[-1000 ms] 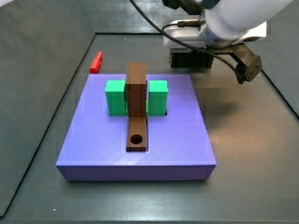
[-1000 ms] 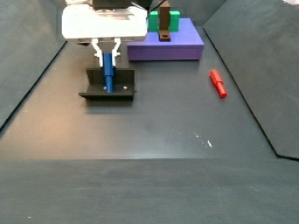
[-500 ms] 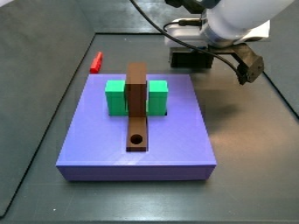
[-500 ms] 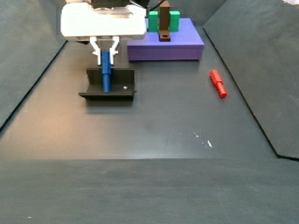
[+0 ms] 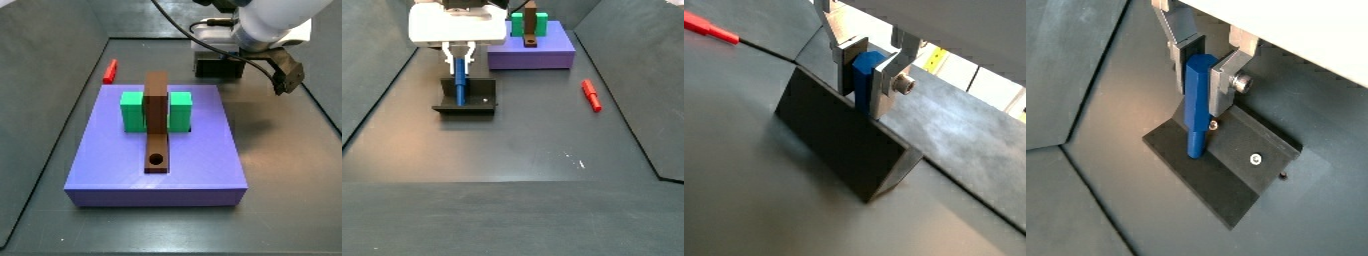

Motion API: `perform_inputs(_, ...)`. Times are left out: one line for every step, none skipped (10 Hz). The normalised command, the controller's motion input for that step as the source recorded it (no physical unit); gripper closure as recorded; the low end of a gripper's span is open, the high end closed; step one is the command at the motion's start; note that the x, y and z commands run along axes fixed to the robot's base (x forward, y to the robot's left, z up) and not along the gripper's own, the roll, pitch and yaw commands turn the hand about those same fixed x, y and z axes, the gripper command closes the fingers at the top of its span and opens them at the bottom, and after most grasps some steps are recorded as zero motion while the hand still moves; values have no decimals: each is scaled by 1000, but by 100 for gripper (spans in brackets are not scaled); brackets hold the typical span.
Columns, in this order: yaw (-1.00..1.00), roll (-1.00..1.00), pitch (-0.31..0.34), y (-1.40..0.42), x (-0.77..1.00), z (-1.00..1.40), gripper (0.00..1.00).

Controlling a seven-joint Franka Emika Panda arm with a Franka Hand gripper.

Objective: Pick up the blue object. Move up. Place the blue object on the fixture. Regrasp the blue object. Move to above the board. Insert the blue object.
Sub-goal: Regrasp the blue object, then move to above the board.

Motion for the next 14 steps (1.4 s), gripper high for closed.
perform_inputs(0,0,0,0,0,0,100)
perform_inputs(0,0,0,0,0,0,100)
perform_inputs(0,0,0,0,0,0,100)
perform_inputs(0,0,0,0,0,0,100)
perform_inputs(0,0,0,0,0,0,100)
perform_inputs(0,0,0,0,0,1400,100)
perform_inputs(-5,1,-19,-5,3,1400,100)
perform_inputs(-7,-57,-39,-10,-20,1400,100)
perform_inputs(-8,-32,-41,14,-27,1400,100)
perform_inputs(-23,-23,-10,-3,-10,1400,100)
perform_inputs(-28,-6,16,-11,-19,1400,100)
perform_inputs(-17,-11,25,-6,-13,1400,100)
perform_inputs(-18,-13,41,-10,1,1400,100)
perform_inputs(-11,-12,61,-8,16,598,100)
